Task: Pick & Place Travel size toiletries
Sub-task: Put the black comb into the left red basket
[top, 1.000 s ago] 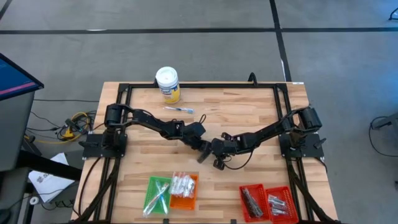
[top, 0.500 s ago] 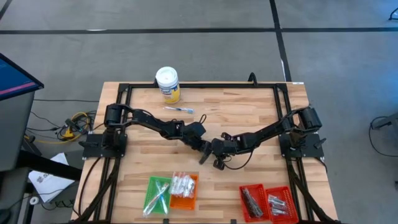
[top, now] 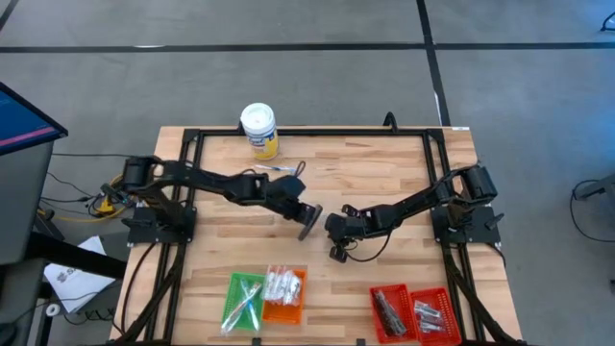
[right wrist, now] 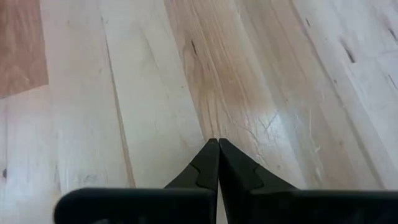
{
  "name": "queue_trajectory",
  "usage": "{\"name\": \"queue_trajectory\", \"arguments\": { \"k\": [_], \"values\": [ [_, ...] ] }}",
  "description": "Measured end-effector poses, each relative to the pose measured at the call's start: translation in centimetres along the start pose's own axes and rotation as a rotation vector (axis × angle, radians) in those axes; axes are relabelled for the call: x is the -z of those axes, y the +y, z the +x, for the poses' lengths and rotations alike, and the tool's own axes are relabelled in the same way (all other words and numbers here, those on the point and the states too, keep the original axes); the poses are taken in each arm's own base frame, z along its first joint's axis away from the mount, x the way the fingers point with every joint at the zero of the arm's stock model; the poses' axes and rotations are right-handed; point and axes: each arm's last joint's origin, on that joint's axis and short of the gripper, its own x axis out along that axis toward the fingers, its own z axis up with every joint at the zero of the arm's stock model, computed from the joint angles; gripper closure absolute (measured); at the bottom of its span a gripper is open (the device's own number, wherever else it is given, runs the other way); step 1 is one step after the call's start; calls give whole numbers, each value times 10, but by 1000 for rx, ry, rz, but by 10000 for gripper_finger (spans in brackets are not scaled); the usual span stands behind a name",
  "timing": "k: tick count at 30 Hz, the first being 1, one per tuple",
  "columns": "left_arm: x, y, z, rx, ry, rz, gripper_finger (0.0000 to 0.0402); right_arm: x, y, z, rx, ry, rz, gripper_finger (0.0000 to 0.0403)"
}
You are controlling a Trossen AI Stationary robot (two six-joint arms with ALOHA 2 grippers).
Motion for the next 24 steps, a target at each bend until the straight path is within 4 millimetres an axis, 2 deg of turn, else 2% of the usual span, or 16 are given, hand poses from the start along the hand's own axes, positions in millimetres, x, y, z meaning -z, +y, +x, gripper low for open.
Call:
{"name": "queue_trajectory", "arguments": {
  "k": [3,6,9,11,17,21,24],
  "values": [
    [0,-2,-18,-29,-16,-1,401,-3,-2,-2,-7,1,15,396],
    [-1,-4,-37,-65,-49,-2,401,-8,-7,-8,-39,7,38,369],
    [-3,-7,-56,-78,-124,0,401,-14,-16,-20,-80,15,78,335],
    [-6,-11,-71,-67,-192,-1,401,-26,-24,-32,-115,-40,124,311],
    [-12,-20,-112,-11,-371,-12,401,-62,-60,-90,-212,-261,324,244],
    [-16,-26,-132,33,-479,21,401,-85,-82,-135,-370,-493,465,212],
    [-21,-36,-144,133,-575,41,401,-98,-92,-165,-487,-662,522,197]
  ]
}}
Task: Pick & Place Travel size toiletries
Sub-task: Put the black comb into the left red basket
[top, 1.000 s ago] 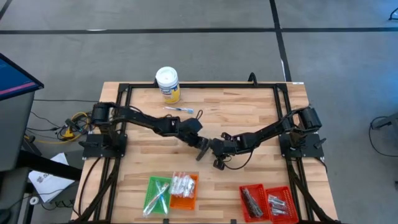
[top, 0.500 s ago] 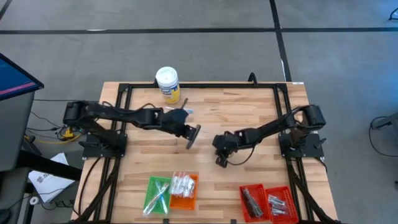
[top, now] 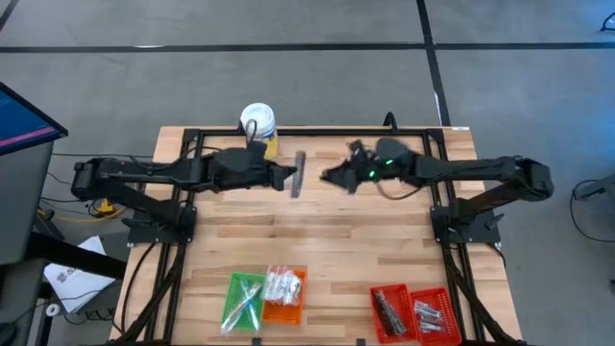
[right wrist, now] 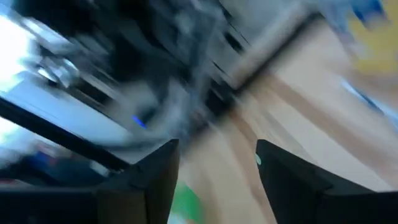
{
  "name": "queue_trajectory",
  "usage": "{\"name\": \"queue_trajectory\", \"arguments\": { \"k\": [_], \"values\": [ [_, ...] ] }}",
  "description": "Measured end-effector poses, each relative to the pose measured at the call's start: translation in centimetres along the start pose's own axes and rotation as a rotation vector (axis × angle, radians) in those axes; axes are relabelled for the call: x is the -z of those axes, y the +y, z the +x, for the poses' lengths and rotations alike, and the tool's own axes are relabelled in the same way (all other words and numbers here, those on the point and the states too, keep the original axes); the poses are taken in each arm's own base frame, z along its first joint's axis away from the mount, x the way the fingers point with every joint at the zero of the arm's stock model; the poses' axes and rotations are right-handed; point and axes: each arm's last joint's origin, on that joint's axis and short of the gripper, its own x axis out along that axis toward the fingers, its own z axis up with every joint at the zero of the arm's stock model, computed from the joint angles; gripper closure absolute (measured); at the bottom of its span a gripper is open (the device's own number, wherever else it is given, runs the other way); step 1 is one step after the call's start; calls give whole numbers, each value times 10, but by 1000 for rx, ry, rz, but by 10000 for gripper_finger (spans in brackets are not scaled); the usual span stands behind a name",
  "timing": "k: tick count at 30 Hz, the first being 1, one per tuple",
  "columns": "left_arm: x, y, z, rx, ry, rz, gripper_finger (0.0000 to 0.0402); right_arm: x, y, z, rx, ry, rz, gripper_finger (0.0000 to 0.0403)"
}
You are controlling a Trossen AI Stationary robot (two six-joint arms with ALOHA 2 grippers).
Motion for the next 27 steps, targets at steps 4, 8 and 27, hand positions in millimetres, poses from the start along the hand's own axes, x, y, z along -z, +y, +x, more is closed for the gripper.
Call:
{"name": "queue_trajectory", "arguments": {
  "k": [4,8,27],
  "values": [
    [-16,-18,-7,178,-134,-12,401,-24,20,-18,-170,-175,24,189],
    [-21,-25,-9,259,-188,-34,401,-37,34,-28,-265,-267,8,189],
    [-27,-33,-10,364,-257,-44,401,-37,61,3,-298,-204,-49,208]
  ]
}}
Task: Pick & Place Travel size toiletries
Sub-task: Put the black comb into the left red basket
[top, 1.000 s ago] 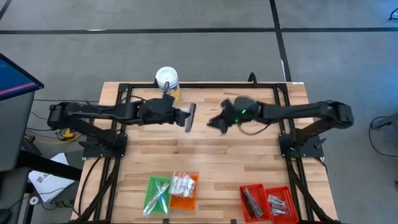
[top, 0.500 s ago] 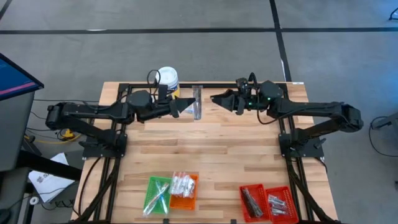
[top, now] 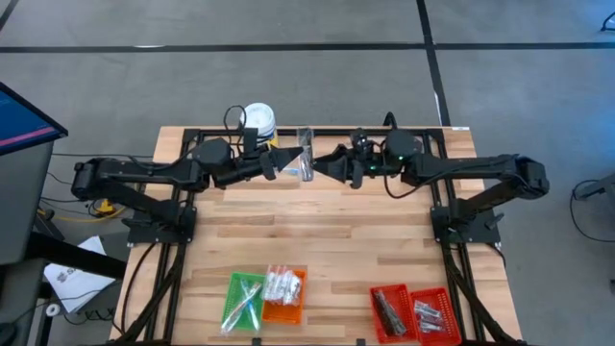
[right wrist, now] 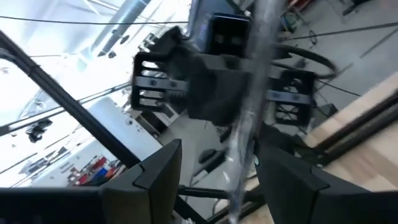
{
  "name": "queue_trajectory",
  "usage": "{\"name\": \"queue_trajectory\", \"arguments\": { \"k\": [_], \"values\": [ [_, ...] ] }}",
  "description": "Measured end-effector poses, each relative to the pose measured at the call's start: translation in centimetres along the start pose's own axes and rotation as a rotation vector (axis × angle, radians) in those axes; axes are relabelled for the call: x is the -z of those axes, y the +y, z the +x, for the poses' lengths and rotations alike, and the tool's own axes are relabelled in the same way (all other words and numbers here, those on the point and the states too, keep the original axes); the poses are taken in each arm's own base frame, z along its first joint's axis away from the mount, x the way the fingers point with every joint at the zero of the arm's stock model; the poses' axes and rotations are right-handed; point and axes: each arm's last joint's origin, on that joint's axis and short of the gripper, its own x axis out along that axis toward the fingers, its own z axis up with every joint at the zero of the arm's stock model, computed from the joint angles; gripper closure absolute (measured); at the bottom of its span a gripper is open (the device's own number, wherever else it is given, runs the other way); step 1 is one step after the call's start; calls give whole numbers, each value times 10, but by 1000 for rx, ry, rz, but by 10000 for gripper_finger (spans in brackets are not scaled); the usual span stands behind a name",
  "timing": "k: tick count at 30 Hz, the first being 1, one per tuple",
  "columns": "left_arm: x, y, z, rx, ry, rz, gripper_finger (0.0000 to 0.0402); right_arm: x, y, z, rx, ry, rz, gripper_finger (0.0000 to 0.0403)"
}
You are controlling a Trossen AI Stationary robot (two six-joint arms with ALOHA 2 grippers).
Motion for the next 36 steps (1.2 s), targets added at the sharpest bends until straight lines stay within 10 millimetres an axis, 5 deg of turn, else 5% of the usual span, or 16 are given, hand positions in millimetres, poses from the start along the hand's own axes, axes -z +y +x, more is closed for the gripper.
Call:
{"name": "queue_trajectory", "arguments": {
  "k": [11,21,24,30,36],
  "values": [
    [2,0,3,20,13,4,401,-1,6,13,-18,10,1,239],
    [2,-2,2,52,37,5,397,1,4,12,11,44,9,387],
    [5,-3,2,54,46,5,387,1,5,9,25,61,20,386],
    [8,-9,-2,97,84,15,339,-1,15,-3,50,92,16,395],
    [11,-14,-12,97,156,-16,251,-7,38,-37,118,144,-6,398]
  ]
}}
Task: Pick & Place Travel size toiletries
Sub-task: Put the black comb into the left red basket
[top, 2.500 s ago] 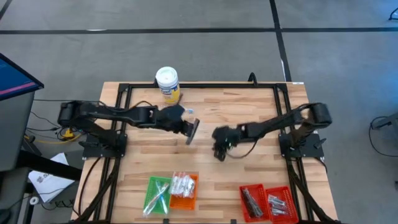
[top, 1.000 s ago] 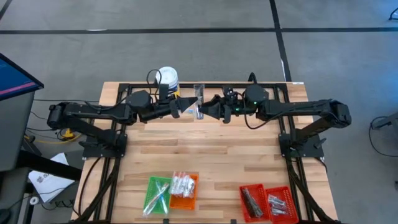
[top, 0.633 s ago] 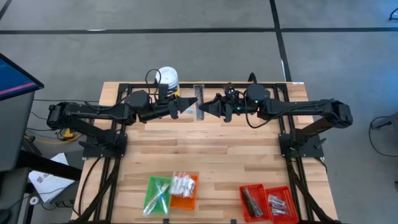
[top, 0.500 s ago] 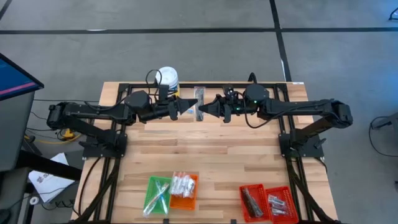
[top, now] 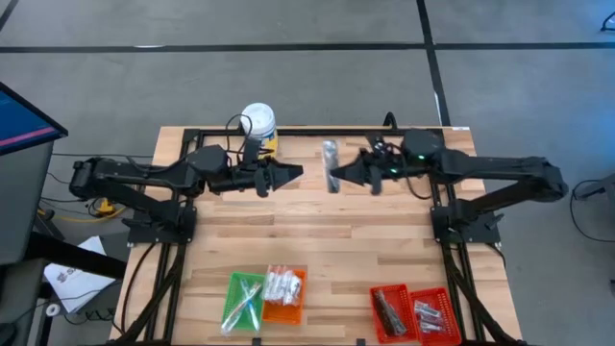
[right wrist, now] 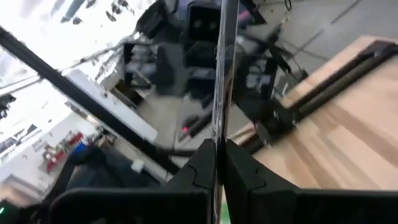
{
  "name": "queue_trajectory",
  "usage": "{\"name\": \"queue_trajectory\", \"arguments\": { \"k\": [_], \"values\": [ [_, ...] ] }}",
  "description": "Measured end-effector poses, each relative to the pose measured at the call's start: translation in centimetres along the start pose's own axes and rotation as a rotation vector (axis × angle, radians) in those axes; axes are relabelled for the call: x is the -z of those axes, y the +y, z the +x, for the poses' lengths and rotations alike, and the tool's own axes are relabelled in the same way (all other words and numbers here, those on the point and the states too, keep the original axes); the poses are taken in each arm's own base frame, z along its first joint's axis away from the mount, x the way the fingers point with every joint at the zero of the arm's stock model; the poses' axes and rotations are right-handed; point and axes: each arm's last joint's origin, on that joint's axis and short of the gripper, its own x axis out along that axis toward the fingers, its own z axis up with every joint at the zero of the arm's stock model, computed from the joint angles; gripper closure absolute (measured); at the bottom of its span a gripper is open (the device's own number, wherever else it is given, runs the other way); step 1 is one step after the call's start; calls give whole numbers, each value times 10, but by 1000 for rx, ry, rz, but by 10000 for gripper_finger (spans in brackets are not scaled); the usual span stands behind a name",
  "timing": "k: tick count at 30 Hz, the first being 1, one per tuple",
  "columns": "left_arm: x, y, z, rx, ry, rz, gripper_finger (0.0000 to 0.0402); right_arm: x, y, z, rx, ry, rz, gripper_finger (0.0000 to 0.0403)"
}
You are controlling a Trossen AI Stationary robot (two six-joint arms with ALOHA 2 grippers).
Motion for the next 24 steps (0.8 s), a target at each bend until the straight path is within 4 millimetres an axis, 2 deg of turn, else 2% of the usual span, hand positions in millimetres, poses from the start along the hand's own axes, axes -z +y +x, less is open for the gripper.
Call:
{"name": "queue_trajectory", "arguments": {
  "k": [5,11,17,24],
  "values": [
    [6,-7,-3,-1,-7,-22,209,15,20,-39,71,125,5,399],
    [26,-16,-2,-97,-92,-33,208,56,49,-83,169,293,49,399],
    [62,-20,7,-168,-124,-89,223,108,79,-113,259,392,111,399],
    [114,-22,31,-100,-188,-179,231,174,109,-135,307,423,158,399]
  ]
}}
